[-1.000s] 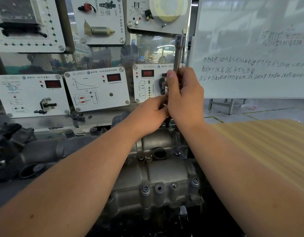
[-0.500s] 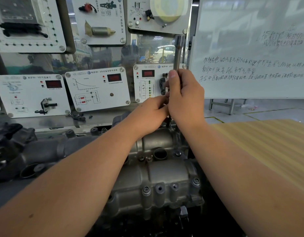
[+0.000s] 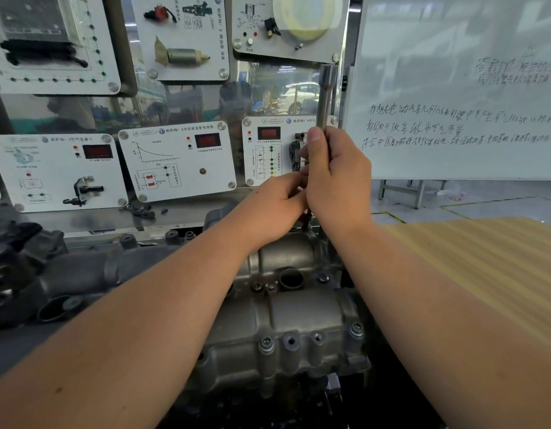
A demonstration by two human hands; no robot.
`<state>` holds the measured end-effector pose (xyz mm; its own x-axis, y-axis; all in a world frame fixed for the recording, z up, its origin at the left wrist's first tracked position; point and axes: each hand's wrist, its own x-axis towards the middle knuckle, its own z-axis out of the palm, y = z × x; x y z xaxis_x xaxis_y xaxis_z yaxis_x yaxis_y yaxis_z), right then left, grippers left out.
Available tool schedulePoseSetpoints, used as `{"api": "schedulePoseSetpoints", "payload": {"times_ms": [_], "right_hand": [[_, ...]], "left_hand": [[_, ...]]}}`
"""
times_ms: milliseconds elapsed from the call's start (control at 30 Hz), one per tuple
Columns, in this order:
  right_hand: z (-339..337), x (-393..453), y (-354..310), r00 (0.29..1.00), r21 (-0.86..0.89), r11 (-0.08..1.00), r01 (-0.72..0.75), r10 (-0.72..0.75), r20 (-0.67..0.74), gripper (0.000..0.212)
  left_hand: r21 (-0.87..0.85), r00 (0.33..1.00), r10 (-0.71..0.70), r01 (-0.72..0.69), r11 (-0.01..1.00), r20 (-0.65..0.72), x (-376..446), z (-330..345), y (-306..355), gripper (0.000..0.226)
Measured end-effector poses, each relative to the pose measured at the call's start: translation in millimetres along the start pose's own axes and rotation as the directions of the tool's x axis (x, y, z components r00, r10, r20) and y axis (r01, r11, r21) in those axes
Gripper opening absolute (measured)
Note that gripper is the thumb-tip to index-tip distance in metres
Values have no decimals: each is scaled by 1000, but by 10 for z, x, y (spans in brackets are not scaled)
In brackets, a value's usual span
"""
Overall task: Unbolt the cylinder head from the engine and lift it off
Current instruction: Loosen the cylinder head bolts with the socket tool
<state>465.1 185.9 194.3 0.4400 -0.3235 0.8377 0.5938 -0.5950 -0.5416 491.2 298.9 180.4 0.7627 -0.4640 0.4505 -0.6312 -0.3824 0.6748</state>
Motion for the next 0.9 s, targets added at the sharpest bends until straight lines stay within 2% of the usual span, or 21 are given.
{"api": "schedulePoseSetpoints", "payload": {"times_ms": [100,200,400,567,700,900], "right_hand": [[2,-3,-9,1000,5,1000,-1,1,3,30],[4,-3,1,1000,57,998,-28,28,8,14],[-8,1,-1,1000,37,999,-20,19,4,11],[4,3,-3,1000,29,999,-30,30,8,27],[0,-3,-4,999,73,997,-33,32,13,12],[-13,-2,-12,1000,38,999,12,-12,1,16]], "left_hand": [[12,1000,15,-15,1000,1,-2,-5,-3,17],[17,999,30,-30,999,-16,2,-9,-2,15],[29,1000,15,-14,999,-17,-5,-5,36,17],[30,1000,23,-23,999,-8,-16,-17,33,15],[38,999,33,-33,999,-11,-17,-20,41,14],[8,999,43,-43,999,-4,-32,-11,41,17]]}}
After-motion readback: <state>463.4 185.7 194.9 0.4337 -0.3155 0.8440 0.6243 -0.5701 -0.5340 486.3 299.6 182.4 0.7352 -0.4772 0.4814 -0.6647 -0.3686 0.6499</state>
